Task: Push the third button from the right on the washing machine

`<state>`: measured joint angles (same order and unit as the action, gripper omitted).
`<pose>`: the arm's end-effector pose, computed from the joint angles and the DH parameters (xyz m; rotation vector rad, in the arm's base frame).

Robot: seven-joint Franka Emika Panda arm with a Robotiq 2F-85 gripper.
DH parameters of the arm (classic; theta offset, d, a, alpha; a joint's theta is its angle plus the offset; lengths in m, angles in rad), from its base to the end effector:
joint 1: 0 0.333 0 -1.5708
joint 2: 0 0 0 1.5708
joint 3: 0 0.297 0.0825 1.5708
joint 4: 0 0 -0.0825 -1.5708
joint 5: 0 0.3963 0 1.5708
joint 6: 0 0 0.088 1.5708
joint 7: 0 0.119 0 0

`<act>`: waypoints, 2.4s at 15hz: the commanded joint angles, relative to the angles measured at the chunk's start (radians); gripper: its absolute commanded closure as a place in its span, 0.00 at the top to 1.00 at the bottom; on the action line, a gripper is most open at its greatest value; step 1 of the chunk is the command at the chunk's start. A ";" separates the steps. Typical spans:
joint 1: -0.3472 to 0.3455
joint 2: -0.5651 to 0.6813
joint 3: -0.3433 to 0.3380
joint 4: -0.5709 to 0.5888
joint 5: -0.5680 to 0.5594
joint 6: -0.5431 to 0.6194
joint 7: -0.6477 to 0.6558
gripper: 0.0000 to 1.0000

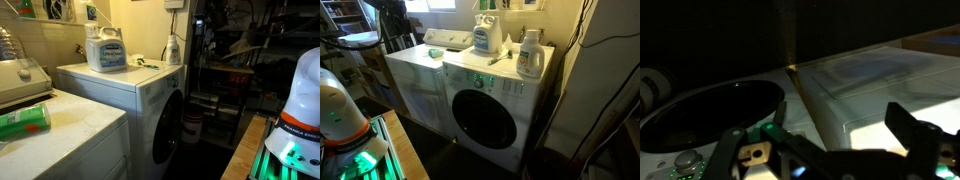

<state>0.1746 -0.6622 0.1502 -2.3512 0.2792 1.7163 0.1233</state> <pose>0.3486 0.1552 0.5350 -2.9495 -0.1974 0.0227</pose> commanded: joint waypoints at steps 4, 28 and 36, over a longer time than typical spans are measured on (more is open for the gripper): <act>-0.130 0.009 -0.139 -0.080 -0.251 0.004 -0.214 1.00; -0.347 0.546 -0.422 -0.035 -0.509 0.601 -0.543 1.00; -0.399 0.826 -0.392 0.129 -0.201 0.872 -0.891 0.34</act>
<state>-0.1874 0.0568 -0.2782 -2.3058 -0.0634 2.5373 -0.6165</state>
